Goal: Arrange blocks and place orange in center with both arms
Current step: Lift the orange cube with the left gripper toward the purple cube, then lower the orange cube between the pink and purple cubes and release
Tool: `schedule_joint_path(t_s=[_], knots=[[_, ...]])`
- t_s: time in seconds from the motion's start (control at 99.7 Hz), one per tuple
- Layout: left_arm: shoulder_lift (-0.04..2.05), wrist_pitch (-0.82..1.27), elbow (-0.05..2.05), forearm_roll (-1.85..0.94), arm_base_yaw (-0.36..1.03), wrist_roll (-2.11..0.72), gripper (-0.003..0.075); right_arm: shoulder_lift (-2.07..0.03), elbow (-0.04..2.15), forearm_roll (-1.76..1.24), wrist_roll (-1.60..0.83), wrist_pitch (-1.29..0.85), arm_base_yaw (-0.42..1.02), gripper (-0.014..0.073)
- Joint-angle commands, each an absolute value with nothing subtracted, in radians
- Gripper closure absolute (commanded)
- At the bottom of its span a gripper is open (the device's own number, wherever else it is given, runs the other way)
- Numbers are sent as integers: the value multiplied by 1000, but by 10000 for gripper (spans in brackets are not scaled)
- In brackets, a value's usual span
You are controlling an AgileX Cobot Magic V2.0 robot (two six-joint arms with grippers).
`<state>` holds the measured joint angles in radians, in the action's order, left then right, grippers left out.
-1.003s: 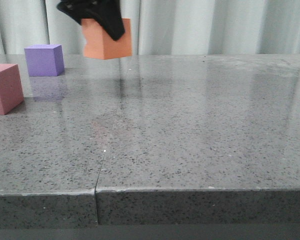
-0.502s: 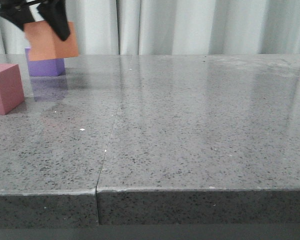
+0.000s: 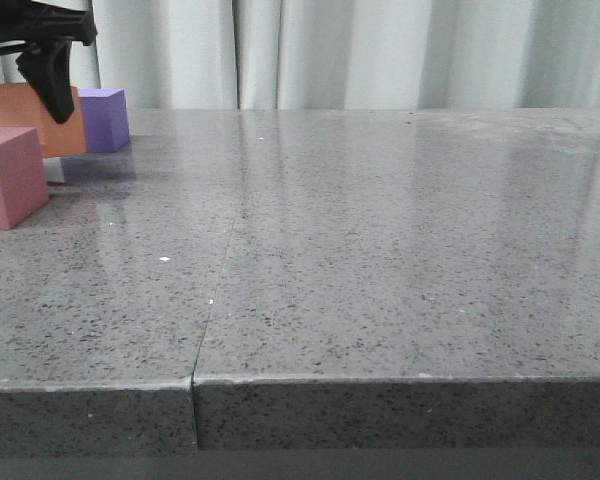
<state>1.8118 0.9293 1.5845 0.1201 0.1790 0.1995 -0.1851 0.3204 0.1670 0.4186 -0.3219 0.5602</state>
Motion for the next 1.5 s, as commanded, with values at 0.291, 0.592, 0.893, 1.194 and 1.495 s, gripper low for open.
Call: schedule_joint_path(t_s=[0.291,0.592,0.893,1.194,1.495], knots=[[1761,791,1576,152,176,272,426,-192,347,185,408,-242,558,661],[1799,778,1576,129,176,272,426,-192,347,185,408,-242,558,661],[1799,782,1576,129,176,272,191,-192,347,185,408,-242,558,661],[1791,801,1576,129,176,272,69,-192,347,185,408,-242,558,661],[1718,798,1576,129,176,272,78,-192,347,185,408,-242,558,661]])
